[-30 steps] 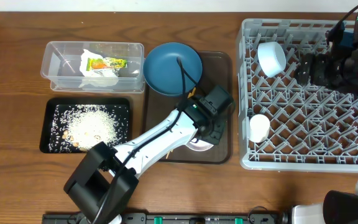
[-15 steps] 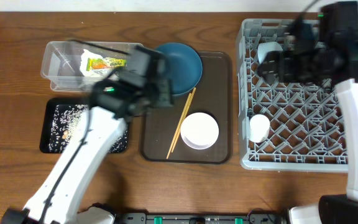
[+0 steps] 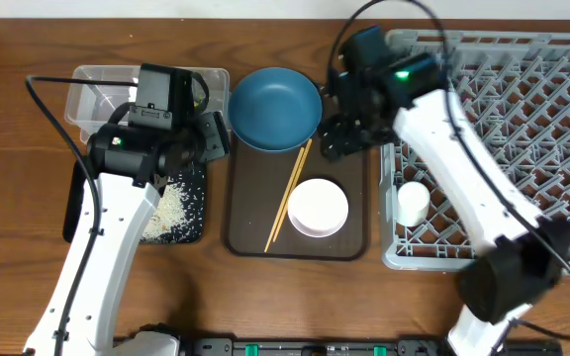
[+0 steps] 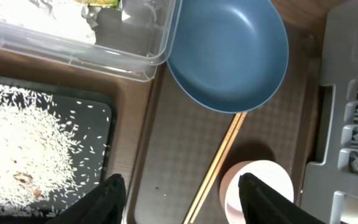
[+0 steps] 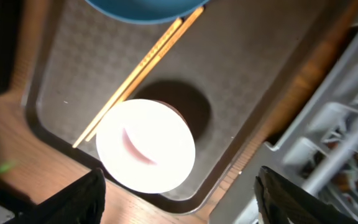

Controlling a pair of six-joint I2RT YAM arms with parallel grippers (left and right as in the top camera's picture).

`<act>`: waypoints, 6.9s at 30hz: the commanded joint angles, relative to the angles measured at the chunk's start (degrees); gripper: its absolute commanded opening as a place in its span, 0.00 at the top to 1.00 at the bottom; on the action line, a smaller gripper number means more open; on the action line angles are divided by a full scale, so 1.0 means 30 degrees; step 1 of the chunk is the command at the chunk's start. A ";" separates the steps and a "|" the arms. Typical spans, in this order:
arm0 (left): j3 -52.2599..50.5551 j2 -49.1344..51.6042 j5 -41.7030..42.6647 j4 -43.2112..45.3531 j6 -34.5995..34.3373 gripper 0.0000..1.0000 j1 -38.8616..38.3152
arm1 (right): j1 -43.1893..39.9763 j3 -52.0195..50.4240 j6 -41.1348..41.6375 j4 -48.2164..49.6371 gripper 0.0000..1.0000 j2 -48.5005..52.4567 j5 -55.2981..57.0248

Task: Sort waste into correct bins and load items into the dishwasher rack
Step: 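Grasp emptied pink bowl with right gripper and lift it, then place pink bowl in dish rack with right gripper and release, then move right gripper to teal plate rim and grasp it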

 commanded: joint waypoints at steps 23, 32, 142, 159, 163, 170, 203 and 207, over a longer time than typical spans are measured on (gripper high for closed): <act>0.0102 0.0066 -0.2470 -0.0721 0.1129 0.13 0.0066 | 0.1027 -0.4022 -0.1384 0.1872 0.62 0.4386 0.0954; 0.0102 0.0066 -0.2455 -0.0721 0.1122 0.12 0.0066 | 0.0976 -0.4226 -0.1224 0.2200 0.99 0.4357 0.1122; 0.0102 0.0066 -0.2463 -0.0721 0.1122 0.11 0.0066 | -0.1326 -0.3002 0.3971 -0.3541 0.44 0.1800 1.9329; 0.0102 0.0066 -0.2463 -0.0721 0.1122 0.11 0.0066 | -0.1472 0.5632 0.3759 -0.1596 0.01 0.1792 1.0484; 0.0102 0.0066 -0.2463 -0.0721 0.1122 0.11 0.0066 | -0.1632 0.5428 0.2586 0.1370 0.01 0.1843 0.3606; 0.0102 0.0066 -0.2463 -0.0721 0.1122 0.11 0.0066 | -0.1246 0.2805 0.4816 0.6819 0.14 0.2193 0.1443; 0.0102 0.0066 -0.2463 -0.0721 0.1122 0.11 0.0066 | 0.0029 0.1064 0.8969 0.8298 0.99 0.8080 0.4109; 0.0102 0.0066 -0.2463 -0.0721 0.1122 0.11 0.0066 | 0.0022 0.0962 0.8728 0.7825 0.99 0.8080 0.4116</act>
